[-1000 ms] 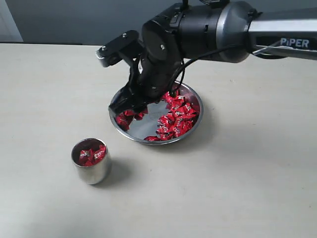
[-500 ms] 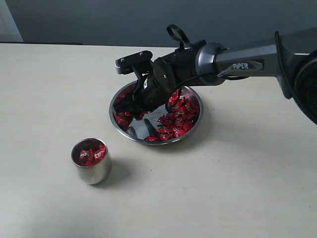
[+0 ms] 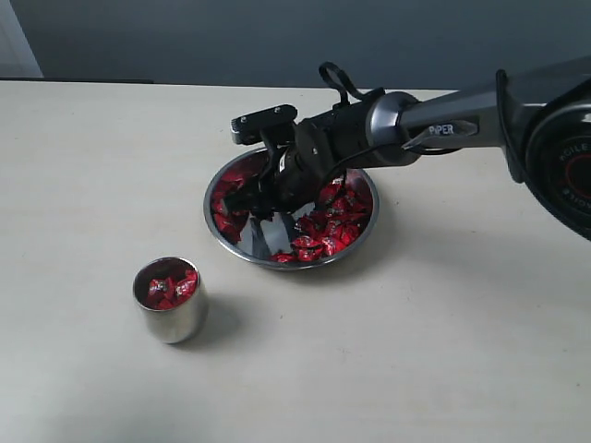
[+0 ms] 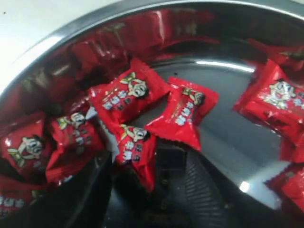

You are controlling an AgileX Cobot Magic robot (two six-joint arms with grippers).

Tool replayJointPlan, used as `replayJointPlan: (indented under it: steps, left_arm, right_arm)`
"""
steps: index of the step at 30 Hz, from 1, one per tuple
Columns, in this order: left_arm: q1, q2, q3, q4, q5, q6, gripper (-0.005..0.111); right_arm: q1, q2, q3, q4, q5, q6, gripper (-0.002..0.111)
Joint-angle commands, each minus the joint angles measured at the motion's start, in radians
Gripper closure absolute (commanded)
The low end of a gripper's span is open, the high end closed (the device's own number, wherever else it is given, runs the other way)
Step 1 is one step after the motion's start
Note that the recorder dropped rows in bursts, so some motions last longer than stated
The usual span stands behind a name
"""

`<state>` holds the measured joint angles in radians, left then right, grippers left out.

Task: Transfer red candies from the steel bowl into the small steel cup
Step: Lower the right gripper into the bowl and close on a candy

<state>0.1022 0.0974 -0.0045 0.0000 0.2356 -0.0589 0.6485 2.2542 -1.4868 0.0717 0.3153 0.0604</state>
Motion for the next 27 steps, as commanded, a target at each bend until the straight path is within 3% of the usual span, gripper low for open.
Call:
replayJointPlan:
  steps: [1,5,17,27]
  left_arm:
    - [-0.005,-0.005,0.004,0.000,-0.002,-0.002,0.106]
    - [-0.005,-0.005,0.004,0.000,-0.002,-0.002,0.106]
    - [-0.005,-0.005,0.004,0.000,-0.002,-0.002,0.106]
    - [-0.005,-0.005,0.004,0.000,-0.002,-0.002,0.106]
  right_arm:
    - [-0.008,-0.005,-0.005,0.006,-0.009,0.001,0.074]
    - [-0.008,-0.005,-0.005,0.008,-0.005,0.001,0.107]
    - [-0.008,-0.096,-0.005,0.008,0.092,0.004,0.108]
    - [0.080,-0.209,-0.002,0.016,0.217,-0.022,0.108]
